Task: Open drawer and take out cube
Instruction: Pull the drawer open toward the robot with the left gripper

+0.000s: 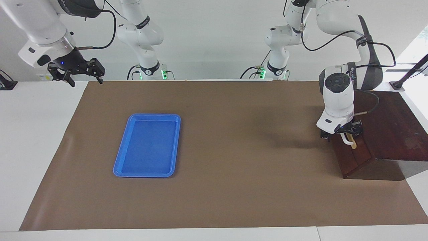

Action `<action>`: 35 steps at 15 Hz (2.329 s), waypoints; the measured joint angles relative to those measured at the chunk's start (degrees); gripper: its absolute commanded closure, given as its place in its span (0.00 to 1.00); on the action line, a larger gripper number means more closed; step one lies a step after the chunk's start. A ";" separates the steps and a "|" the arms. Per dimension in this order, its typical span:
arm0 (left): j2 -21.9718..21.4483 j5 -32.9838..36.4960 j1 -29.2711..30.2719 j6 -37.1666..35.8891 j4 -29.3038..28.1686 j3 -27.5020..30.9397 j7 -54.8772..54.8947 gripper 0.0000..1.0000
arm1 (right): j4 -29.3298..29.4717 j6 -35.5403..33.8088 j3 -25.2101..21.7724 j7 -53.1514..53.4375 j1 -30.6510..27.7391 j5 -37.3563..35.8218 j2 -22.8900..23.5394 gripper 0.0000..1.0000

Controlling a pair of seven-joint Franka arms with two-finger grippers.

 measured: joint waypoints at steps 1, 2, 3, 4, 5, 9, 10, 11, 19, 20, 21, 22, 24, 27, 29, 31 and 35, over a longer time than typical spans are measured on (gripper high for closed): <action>0.28 0.00 -0.07 0.00 0.05 0.00 0.00 0.00 | 0.00 0.00 0.00 0.00 0.00 0.00 0.00 0.00; 0.48 0.00 -0.11 0.00 0.06 0.00 0.00 0.00 | 0.00 0.00 0.00 0.00 0.00 0.00 0.00 0.00; 0.61 0.00 -0.17 0.00 0.06 0.00 0.00 0.00 | 0.00 0.00 0.00 0.00 0.00 0.00 0.00 0.00; 0.66 0.00 -0.25 0.00 0.06 -0.01 0.00 0.00 | 0.00 0.00 0.00 0.00 0.00 0.00 0.00 0.00; 0.67 0.00 -0.34 -0.02 0.06 -0.02 0.00 0.00 | 0.00 0.00 0.00 0.00 0.00 0.00 0.00 0.00; 0.67 0.00 -0.98 -0.06 0.05 -0.05 0.00 0.00 | 0.00 0.00 0.00 0.00 0.00 0.00 0.00 0.00; 0.67 0.00 -1.12 -0.06 0.05 -0.08 0.00 0.00 | 0.00 0.00 0.00 0.00 0.00 0.00 0.00 0.00; 0.67 0.00 -1.26 -0.06 0.03 -0.09 0.00 0.00 | 0.00 0.00 0.00 0.00 0.00 0.00 0.00 0.00; 0.69 0.00 -1.73 -0.09 -0.03 -0.14 -0.09 0.00 | 0.00 0.00 0.00 0.00 0.00 0.00 0.00 0.00; 0.69 0.00 -1.71 -0.12 -0.03 -0.05 -0.13 0.00 | 0.00 0.00 0.00 0.00 0.00 0.00 0.00 0.00; 0.69 0.00 -1.64 -0.15 -0.03 0.05 -0.18 0.00 | 0.00 0.00 0.00 0.00 0.00 0.00 0.00 0.00; 0.69 0.00 -1.57 -0.15 -0.03 0.17 -0.57 0.00 | 0.00 0.00 0.00 0.00 0.00 0.00 0.00 0.00; 0.69 0.00 -1.39 -0.15 -0.03 0.38 -4.18 0.00 | 0.00 0.00 0.00 0.00 0.00 0.00 0.00 0.00; 0.69 0.00 -0.86 0.12 -0.33 0.43 -9.89 0.00 | 0.00 0.00 0.00 0.00 0.00 0.00 0.00 0.00; 0.70 0.00 -0.41 0.47 -1.02 0.43 -12.09 0.00 | 0.00 0.00 0.00 0.00 0.00 0.00 0.00 0.00; 0.70 0.00 0.07 1.32 -1.79 0.44 -12.61 0.00 | 0.00 0.00 0.00 0.00 0.00 0.00 0.00 0.00; 0.71 0.00 0.10 1.67 -2.92 0.42 -13.01 0.00 | 0.00 0.00 0.00 0.00 0.00 0.00 0.00 0.00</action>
